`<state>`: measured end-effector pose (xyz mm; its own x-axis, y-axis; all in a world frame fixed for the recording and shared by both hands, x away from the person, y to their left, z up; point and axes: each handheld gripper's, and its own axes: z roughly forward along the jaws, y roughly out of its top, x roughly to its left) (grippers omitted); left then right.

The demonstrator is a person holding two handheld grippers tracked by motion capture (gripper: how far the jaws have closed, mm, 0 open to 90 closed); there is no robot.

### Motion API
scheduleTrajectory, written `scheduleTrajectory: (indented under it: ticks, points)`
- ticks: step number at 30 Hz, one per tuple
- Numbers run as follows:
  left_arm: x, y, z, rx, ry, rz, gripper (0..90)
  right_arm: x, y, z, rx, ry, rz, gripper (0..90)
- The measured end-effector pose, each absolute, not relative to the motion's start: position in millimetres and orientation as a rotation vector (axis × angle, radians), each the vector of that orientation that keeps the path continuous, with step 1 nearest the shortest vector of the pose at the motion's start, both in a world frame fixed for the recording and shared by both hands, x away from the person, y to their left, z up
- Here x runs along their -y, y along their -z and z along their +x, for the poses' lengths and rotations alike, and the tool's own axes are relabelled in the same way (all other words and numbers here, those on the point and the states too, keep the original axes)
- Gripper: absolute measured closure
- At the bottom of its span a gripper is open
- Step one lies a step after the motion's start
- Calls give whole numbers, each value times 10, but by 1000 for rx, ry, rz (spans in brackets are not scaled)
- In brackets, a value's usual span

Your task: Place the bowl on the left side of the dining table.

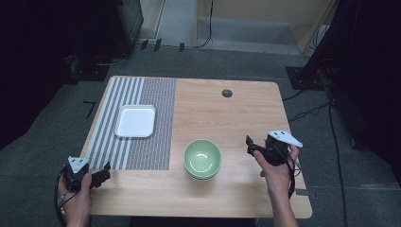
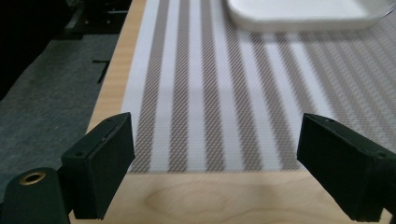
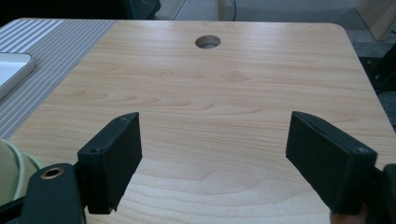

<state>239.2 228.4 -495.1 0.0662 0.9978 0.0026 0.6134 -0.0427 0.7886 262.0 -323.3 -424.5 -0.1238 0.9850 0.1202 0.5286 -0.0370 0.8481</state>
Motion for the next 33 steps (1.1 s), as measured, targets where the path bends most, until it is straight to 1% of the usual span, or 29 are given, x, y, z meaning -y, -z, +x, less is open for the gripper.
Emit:
scheduleTrajectory:
  ticks: [7, 12, 18, 27, 33]
  points:
    - [-2071, 4739, 2489, -1537, -796, 1724, 107, 3095, 4253, 2638, -1718, -1095, 1577, 184]
    - [-1886, 4624, 2579, -1495, -790, 1717, 108, 2964, 4126, 2706, -1729, -1130, 1536, 185]
    - [-1661, 4516, 2662, -1433, -733, 1704, 108, 2856, 4212, 2679, -1785, -1146, 1518, 180]
    - [-1347, 4369, 2789, -1370, -712, 1686, 108, 2872, 4216, 2645, -1771, -1194, 1546, 180]
    - [-1263, 4338, 2809, -1349, -693, 1680, 108, 2822, 4206, 2628, -1785, -1212, 1532, 180]
